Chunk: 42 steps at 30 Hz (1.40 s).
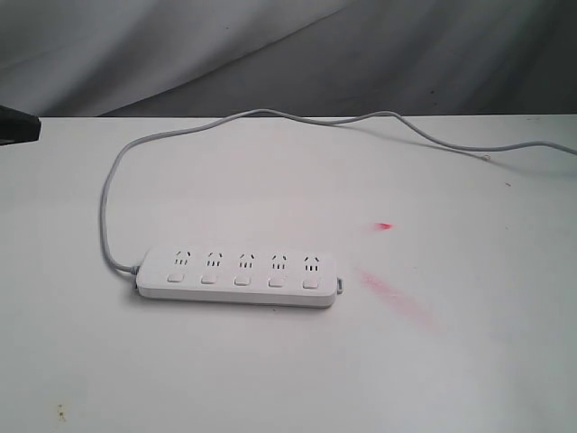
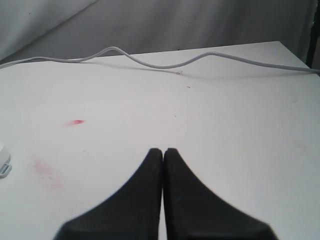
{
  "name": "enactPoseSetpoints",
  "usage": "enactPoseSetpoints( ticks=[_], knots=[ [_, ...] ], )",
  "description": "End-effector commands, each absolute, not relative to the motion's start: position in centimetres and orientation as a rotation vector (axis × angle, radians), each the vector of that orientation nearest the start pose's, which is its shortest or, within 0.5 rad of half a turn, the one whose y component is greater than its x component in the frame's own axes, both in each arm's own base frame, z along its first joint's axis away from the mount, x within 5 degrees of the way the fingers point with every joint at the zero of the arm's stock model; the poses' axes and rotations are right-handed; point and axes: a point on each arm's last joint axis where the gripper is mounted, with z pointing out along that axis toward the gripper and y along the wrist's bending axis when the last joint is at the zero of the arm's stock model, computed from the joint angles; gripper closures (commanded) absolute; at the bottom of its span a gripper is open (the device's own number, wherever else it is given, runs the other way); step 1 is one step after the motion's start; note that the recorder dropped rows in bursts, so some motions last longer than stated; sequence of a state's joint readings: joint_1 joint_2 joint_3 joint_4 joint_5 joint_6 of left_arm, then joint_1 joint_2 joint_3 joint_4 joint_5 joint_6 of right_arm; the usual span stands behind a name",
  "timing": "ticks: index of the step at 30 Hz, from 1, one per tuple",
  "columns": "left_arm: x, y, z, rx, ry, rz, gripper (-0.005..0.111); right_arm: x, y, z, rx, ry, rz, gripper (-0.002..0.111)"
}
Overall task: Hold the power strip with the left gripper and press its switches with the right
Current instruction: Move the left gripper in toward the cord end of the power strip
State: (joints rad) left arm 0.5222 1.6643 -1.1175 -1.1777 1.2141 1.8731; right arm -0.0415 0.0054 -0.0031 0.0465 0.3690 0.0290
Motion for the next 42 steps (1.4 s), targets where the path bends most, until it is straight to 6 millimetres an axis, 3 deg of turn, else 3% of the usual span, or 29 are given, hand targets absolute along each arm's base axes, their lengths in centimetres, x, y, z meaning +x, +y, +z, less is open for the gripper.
enactPoseSetpoints(
  ticks=[1, 8, 16, 21, 26, 33, 36, 42],
  knots=[
    [30.5, 8.2, 25.2, 0.972, 1.859, -0.524, 0.106, 5.3, -0.1, 18.0, 0.097, 1.844, 0.025, 0.108],
    [30.4, 8.1, 23.1, 0.96, 1.868, -0.574, 0.106, 5.3, -0.1, 18.0, 0.097, 1.844, 0.025, 0.108],
    [31.5, 8.7, 18.6, 0.887, 1.942, -0.713, 0.106, 5.3, -0.1, 18.0, 0.097, 1.844, 0.025, 0.108],
    [31.7, 8.8, 17.0, 0.871, 1.972, -0.761, 0.104, 5.3, -0.1, 18.0, 0.097, 1.844, 0.025, 0.108],
    [31.9, 9.0, 16.9, 0.892, 1.973, -0.753, 0.085, 5.3, -0.1, 18.0, 0.097, 1.844, 0.025, 0.108],
    [32.2, 8.5, 16.6, 0.994, 1.986, -0.757, 0.026, 5.3, -0.1, 18.0, 0.097, 1.844, 0.025, 0.108],
    [32.8, 8.2, 15.8, 1.009, 1.99, -0.784, 0.008, 5.3, -0.1, 18.0, 0.097, 1.844, 0.025, 0.108],
    [34.1, 7.8, 13.6, 0.987, 1.998, -0.848, 0.006, 5.3, -0.1, 18.0, 0.097, 1.844, 0.025, 0.108]
  ],
)
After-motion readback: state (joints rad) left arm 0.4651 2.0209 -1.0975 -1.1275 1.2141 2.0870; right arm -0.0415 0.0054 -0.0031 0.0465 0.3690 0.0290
